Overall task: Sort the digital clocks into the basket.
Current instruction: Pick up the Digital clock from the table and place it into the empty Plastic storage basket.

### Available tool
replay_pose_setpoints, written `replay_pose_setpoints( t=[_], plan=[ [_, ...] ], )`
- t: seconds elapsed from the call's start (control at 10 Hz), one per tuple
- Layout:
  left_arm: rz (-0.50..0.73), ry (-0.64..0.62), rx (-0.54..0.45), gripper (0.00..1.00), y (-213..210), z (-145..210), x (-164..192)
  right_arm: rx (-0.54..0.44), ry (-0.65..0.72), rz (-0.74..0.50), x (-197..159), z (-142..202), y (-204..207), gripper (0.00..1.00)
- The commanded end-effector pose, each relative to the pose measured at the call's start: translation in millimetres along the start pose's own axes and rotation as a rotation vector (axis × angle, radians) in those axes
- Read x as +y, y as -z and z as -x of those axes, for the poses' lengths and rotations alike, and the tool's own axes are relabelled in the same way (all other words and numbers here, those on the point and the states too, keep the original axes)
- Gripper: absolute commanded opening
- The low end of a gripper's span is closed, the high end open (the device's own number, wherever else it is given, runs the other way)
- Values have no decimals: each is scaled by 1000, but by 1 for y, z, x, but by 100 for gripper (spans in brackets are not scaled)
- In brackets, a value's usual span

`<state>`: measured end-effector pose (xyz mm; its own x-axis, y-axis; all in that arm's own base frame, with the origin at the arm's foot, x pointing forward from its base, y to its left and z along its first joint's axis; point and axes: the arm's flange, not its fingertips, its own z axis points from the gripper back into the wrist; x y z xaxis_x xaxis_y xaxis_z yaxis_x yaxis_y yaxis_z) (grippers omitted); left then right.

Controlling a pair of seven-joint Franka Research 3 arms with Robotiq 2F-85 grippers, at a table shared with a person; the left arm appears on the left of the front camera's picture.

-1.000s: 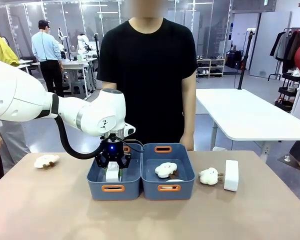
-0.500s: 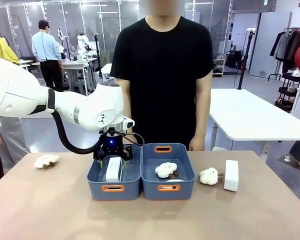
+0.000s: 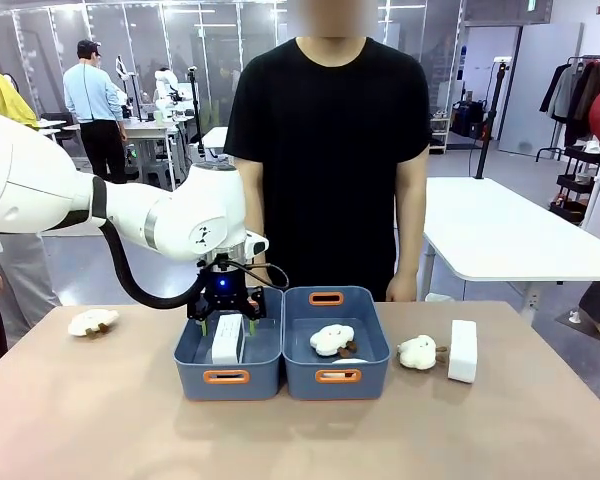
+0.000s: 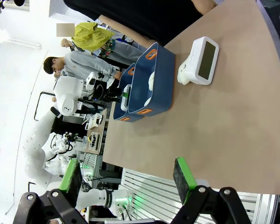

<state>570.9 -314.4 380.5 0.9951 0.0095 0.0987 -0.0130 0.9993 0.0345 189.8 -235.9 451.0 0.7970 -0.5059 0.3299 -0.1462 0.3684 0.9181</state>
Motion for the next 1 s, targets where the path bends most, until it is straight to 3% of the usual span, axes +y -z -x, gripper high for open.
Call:
replay_pose_setpoints(
  t=[0.0, 0.3, 0.5, 0.6, 0.8, 0.9],
  plan=[
    [-17, 4, -1, 100, 0, -3, 1, -5, -10, -11, 1, 1, -1, 100],
    [0, 0, 0, 100, 0, 0, 0, -5, -10, -11, 1, 1, -1, 100],
    [305, -2, -19, 100, -57, 39, 67, -5, -10, -11, 1, 1, -1, 100],
    [442, 110, -10, 100, -84, 64, 98, -5, -10, -11, 1, 1, -1, 100],
    [545, 171, -62, 100, -111, 87, 145, -5, -10, -11, 1, 1, -1, 100],
    [642, 122, -50, 100, -124, 103, 175, -5, -10, -11, 1, 1, -1, 100]
  ],
)
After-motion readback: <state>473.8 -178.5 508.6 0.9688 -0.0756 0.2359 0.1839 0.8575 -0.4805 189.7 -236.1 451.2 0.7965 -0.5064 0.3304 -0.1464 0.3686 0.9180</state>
